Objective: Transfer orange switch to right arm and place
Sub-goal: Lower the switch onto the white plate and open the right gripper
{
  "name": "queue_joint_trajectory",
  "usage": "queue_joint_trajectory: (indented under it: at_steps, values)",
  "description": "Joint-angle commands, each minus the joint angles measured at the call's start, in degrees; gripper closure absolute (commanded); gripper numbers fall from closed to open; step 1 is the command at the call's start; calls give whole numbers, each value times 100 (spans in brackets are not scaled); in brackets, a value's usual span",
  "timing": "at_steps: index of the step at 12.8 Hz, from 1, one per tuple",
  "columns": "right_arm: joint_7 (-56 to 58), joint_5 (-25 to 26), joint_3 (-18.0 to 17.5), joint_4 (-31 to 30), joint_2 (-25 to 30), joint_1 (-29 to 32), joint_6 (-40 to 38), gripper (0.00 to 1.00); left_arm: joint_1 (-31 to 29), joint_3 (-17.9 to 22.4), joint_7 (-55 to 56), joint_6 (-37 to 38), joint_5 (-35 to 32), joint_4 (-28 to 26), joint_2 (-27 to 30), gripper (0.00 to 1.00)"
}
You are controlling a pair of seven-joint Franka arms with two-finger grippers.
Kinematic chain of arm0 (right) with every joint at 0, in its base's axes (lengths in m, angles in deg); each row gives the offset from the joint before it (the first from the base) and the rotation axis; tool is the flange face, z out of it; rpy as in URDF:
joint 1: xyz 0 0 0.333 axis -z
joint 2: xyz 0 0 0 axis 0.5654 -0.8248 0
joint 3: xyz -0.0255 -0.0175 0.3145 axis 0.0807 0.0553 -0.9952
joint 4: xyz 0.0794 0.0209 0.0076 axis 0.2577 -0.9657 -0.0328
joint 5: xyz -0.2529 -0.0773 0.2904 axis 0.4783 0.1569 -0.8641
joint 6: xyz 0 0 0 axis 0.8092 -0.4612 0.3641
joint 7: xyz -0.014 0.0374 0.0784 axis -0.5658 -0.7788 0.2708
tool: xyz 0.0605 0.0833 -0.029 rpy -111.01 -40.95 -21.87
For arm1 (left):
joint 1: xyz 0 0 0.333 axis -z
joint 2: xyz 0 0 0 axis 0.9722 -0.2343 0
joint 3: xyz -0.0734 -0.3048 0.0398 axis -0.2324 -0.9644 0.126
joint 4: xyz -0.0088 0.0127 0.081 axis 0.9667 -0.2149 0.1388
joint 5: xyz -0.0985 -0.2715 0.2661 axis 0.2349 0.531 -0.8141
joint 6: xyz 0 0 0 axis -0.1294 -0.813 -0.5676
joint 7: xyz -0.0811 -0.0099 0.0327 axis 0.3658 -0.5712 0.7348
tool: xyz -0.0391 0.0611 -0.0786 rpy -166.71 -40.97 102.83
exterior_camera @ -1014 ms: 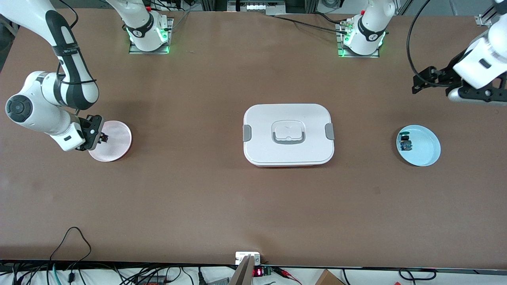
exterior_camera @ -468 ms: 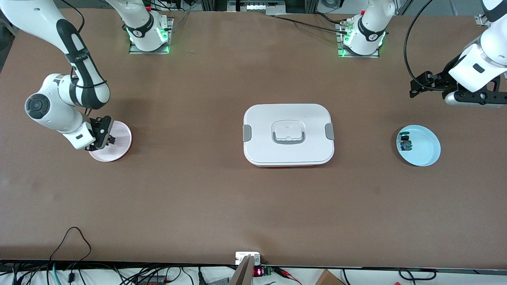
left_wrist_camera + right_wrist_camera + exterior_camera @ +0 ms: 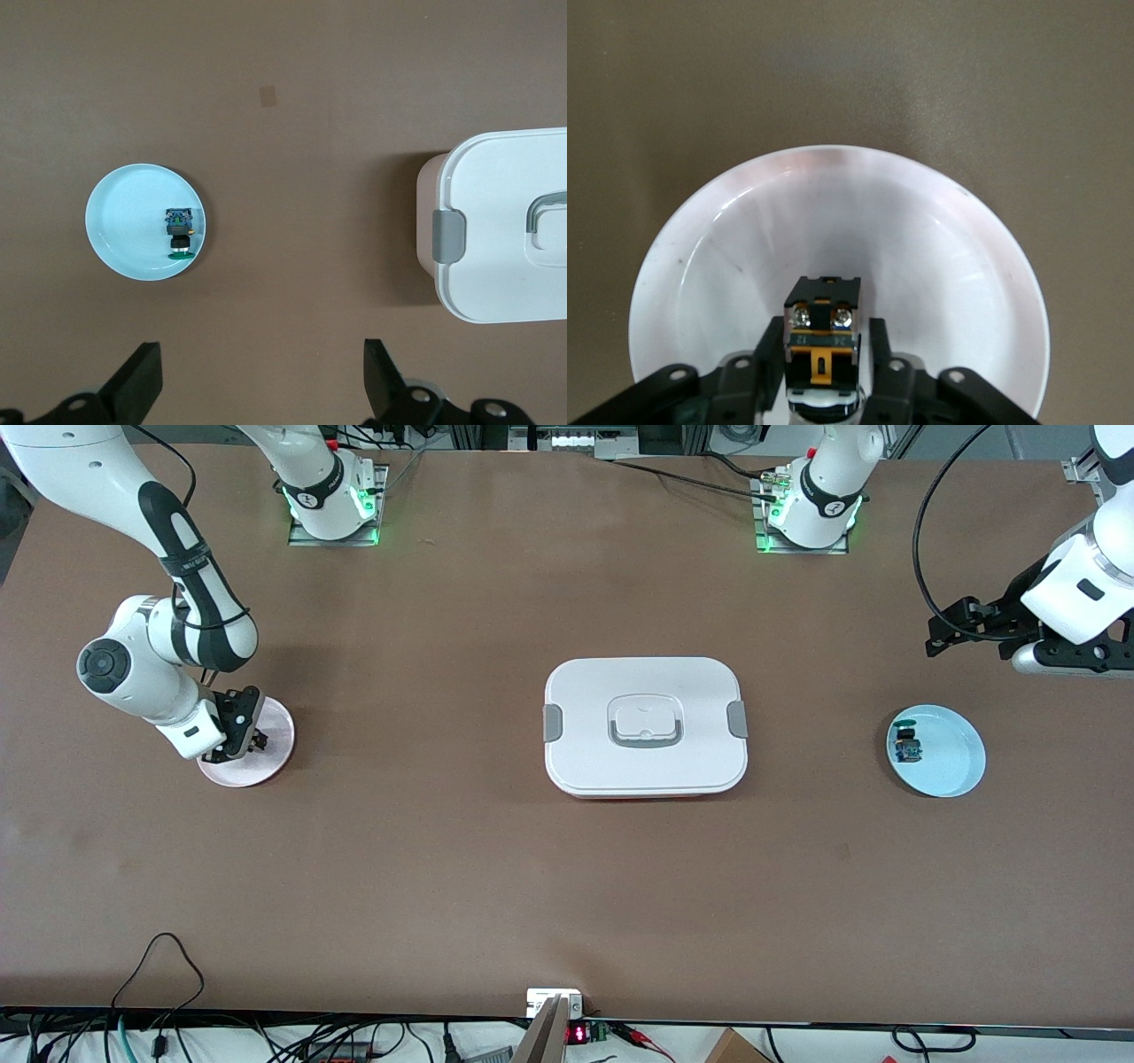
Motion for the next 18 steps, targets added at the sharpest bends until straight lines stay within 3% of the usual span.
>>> queue_joint_trajectory:
  at_steps: [1,3,5,8,15,18]
  values:
    - [3,-6,-29,5,365,9,-428,0,22,-55,20,39,-118,186,-157,0]
    - [-32,-120,-29,119,682,9,-754,0,23,-73,20,39,-118,343,-262,0]
    - [-50,-567,-20,478,919,-61,-1472,0,-12,-12,11,66,-100,468,-350,0]
    - [-303,-709,-20,1014,1166,-70,-2212,0,-21,-47,2,66,-109,477,-350,0]
    - [-2516,-727,6,1640,1509,-237,-3180,0,-30,-47,2,75,-100,477,-359,0]
    - [-4465,-771,-3,1833,1430,-237,-3769,0,-30,-47,2,75,-100,477,-359,0]
